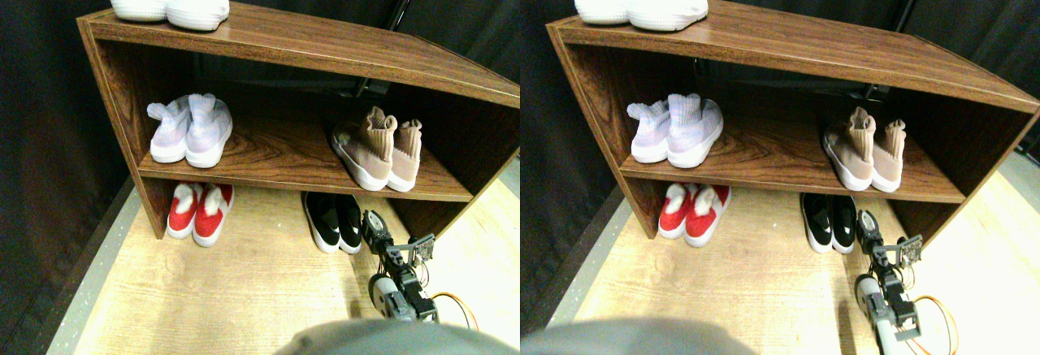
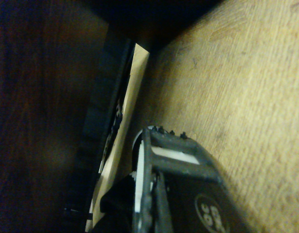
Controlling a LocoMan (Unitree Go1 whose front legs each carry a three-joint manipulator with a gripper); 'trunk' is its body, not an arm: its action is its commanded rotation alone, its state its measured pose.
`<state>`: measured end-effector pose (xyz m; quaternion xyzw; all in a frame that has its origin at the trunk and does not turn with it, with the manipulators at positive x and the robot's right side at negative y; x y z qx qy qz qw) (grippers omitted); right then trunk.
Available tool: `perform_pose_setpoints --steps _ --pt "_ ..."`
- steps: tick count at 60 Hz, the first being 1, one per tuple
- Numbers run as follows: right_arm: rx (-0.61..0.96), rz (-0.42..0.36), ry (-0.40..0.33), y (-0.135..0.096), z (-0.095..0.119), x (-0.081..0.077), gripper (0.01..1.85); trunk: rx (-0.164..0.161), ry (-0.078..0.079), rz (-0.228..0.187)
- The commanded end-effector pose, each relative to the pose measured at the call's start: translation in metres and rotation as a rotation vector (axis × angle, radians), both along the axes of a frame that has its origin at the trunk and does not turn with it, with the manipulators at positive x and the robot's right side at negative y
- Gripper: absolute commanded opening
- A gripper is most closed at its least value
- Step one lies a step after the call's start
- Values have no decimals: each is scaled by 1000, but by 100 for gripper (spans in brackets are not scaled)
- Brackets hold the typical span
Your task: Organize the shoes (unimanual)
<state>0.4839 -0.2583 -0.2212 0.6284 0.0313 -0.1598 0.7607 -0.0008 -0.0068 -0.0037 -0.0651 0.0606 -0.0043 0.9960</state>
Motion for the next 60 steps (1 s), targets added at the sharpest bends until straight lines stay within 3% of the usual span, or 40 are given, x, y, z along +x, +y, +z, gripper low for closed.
perform_pose_setpoints --steps 1,9,22,32,44,60 --pt "6 5 -37 3 6 2 6 -32 4 8" --pt "7 -4 -38 2 8 1 6 -32 4 8" --pt "-48 6 -54 -8 17 -2 6 -10 -20 -28" --pt "-36 12 -106 -19 33 -11 6 6 -39 -54" --pt "-73 42 -200 -29 58 -33 6 21 -63 -85" --pt "-108 117 -243 -31 80 -73 6 33 -89 -104"
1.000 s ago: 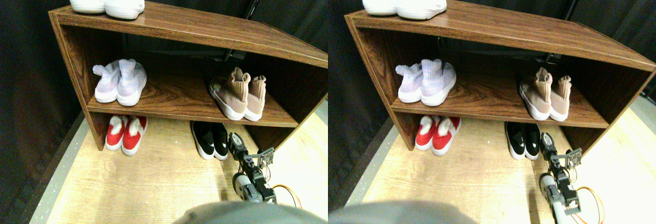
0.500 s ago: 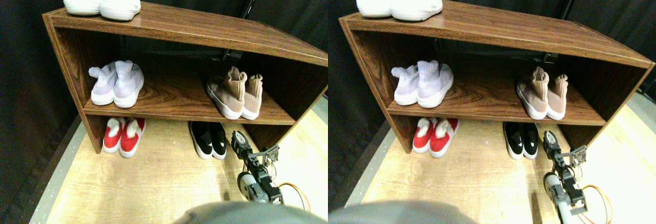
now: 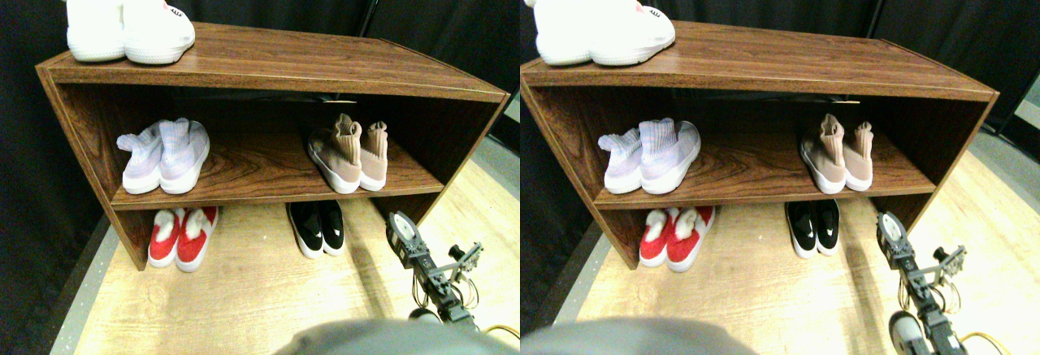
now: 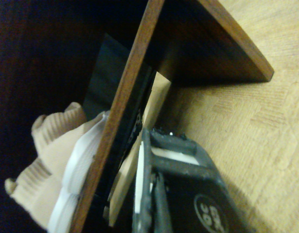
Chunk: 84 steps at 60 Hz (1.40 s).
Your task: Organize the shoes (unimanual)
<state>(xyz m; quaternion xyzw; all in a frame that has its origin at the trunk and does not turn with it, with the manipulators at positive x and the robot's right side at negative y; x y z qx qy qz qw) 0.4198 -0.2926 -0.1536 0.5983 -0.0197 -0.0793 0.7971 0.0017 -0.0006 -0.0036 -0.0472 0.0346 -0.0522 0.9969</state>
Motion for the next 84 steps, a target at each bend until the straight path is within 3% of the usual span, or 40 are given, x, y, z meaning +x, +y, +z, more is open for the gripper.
perform_pose_setpoints --steps 1,15,22,33,50,62,75,84 --pt "-3 47 -73 3 14 -13 6 3 -32 -11" --pt "-30 124 -162 1 38 -51 6 15 -59 -24" --pt "-68 153 -222 1 50 -61 6 17 -75 -28" --pt "-117 228 -295 4 67 -70 6 12 -87 -24" --pt "-118 256 -325 13 78 -64 6 -5 -97 -2" --pt "-112 236 -314 19 78 -58 6 -15 -95 12" --pt "-97 281 -307 25 77 -49 6 -16 -85 22" --pt "-78 268 -296 31 74 -45 6 -14 -79 20"
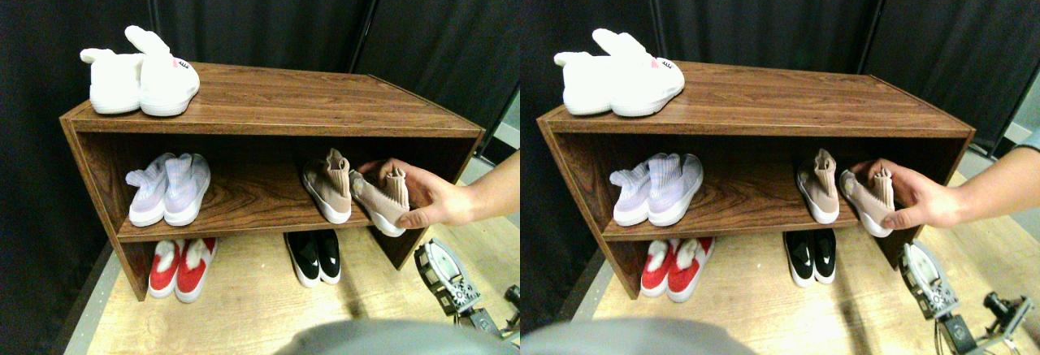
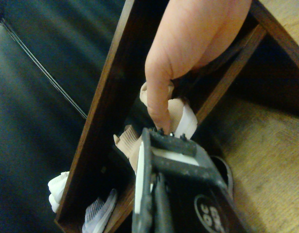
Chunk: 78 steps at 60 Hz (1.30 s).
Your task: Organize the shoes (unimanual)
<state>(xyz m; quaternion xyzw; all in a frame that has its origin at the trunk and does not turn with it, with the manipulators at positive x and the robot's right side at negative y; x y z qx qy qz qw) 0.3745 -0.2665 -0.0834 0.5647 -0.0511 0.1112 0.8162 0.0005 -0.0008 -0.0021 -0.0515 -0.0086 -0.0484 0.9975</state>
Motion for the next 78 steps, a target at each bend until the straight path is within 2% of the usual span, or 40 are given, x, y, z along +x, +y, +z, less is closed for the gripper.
perform_pose_setpoints --steps 1,23,44,78 --pt "15 1 -20 5 4 0 6 -2 6 8" --pt "29 -18 -17 10 4 1 6 5 17 -3" --pt "37 -21 -11 9 3 4 6 3 15 -6" --pt "16 -15 -5 8 3 11 6 3 26 -11"
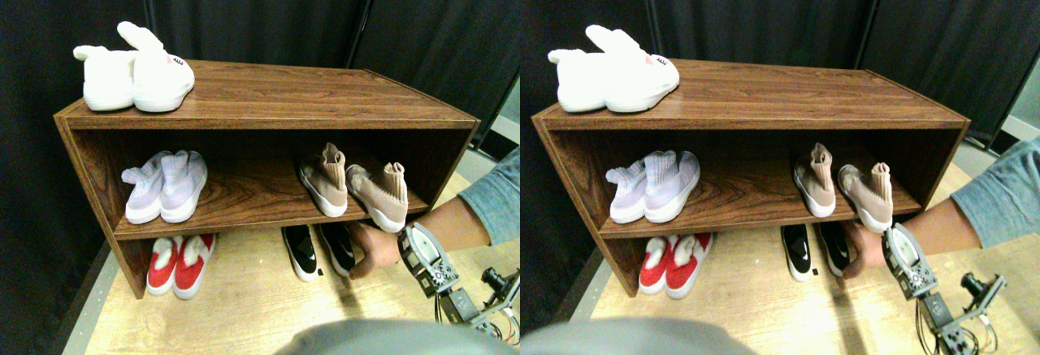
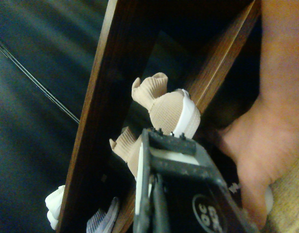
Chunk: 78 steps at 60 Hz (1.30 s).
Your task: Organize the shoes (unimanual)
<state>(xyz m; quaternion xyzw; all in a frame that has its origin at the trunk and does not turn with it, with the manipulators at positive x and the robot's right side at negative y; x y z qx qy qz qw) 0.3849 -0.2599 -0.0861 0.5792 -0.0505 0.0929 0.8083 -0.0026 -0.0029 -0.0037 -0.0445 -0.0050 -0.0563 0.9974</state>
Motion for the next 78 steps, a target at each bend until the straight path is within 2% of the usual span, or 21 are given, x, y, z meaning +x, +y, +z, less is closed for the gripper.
perform_pose_setpoints --steps 1,19,20,21,22,23,26,27,28,30,31,32,35,50,59,68,76,78 --pt "-28 13 -27 2 6 1 6 -11 20 5" --pt "27 35 -26 1 14 -6 6 -7 13 -4" --pt "28 36 -15 1 16 -8 16 -7 9 -5" --pt "28 36 -15 1 16 -8 16 -7 9 -5" --pt "32 45 -12 1 17 -9 37 -7 9 -5" --pt "32 48 -11 1 17 -9 48 -7 9 -5" --pt "-8 72 -16 2 20 -12 106 -7 6 -7" --pt "-12 73 -16 2 20 -12 114 -7 6 -7" --pt "-12 73 -16 2 20 -12 114 -7 6 -7" --pt "-57 62 -11 4 22 -12 151 -7 4 -7" --pt "-57 62 -11 4 22 -12 151 -7 4 -7" --pt "-77 47 -8 4 22 -12 164 -7 4 -7" --pt "-110 33 -4 5 23 -8 185 -9 3 -7" --pt "-136 -13 1 7 31 0 185 -13 -3 -3" --pt "-104 3 24 8 31 7 185 -19 -4 6" --pt "-75 21 60 6 25 21 185 -23 -2 18" --pt "-67 4 108 4 17 36 185 -23 -2 18" --pt "-62 -11 126 5 15 41 185 -27 2 27"
